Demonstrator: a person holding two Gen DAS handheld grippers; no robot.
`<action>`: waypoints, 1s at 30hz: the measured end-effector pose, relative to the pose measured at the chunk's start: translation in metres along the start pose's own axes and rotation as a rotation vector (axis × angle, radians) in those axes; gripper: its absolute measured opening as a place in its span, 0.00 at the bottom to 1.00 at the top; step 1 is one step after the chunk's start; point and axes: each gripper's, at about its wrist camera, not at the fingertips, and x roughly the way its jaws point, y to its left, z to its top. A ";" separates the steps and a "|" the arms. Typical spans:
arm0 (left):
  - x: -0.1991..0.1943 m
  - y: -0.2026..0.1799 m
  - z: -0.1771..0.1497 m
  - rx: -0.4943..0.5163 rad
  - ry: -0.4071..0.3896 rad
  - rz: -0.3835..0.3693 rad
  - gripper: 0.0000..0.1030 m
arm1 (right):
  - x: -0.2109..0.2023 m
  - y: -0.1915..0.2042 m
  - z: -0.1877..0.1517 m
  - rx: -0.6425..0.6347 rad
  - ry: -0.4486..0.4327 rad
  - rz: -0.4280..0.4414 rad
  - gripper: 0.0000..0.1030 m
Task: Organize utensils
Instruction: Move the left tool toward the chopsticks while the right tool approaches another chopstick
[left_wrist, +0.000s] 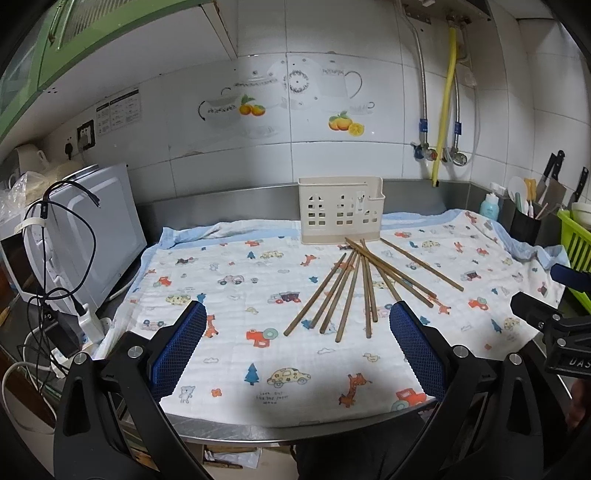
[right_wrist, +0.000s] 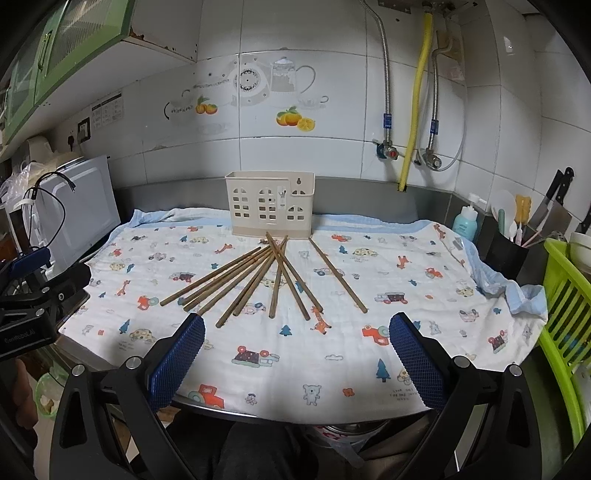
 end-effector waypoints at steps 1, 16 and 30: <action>0.001 0.000 0.000 -0.002 0.001 -0.002 0.95 | 0.002 0.000 0.001 -0.001 0.002 0.001 0.94; 0.032 0.005 0.004 -0.009 0.050 -0.011 0.95 | 0.029 -0.005 0.005 -0.012 0.030 0.004 0.94; 0.071 0.006 -0.001 -0.012 0.132 -0.012 0.95 | 0.062 -0.008 0.003 -0.008 0.084 0.002 0.94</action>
